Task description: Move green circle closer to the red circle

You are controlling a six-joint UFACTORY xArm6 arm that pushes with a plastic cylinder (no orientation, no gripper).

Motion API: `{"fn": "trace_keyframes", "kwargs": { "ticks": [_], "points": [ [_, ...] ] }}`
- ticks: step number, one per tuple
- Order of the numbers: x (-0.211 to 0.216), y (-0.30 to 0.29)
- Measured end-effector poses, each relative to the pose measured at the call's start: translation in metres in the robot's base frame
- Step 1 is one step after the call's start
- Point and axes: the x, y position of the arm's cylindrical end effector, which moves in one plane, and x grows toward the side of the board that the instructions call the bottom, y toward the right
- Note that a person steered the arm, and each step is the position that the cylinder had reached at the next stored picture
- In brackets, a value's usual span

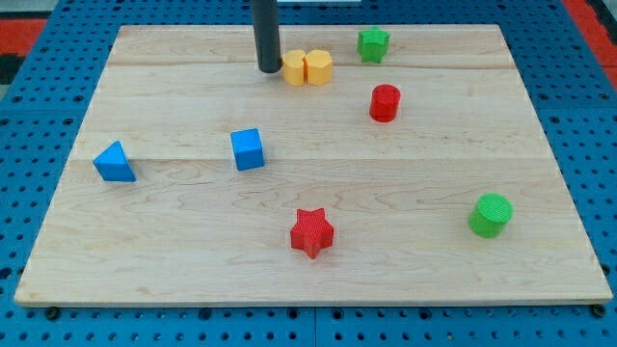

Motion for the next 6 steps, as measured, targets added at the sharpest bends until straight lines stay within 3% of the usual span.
{"fn": "trace_keyframes", "kwargs": {
  "ticks": [3, 4, 5, 6],
  "points": [
    [0.003, -0.009],
    [0.05, -0.012],
    [0.121, 0.032],
    [0.148, 0.112]
  ]
}}
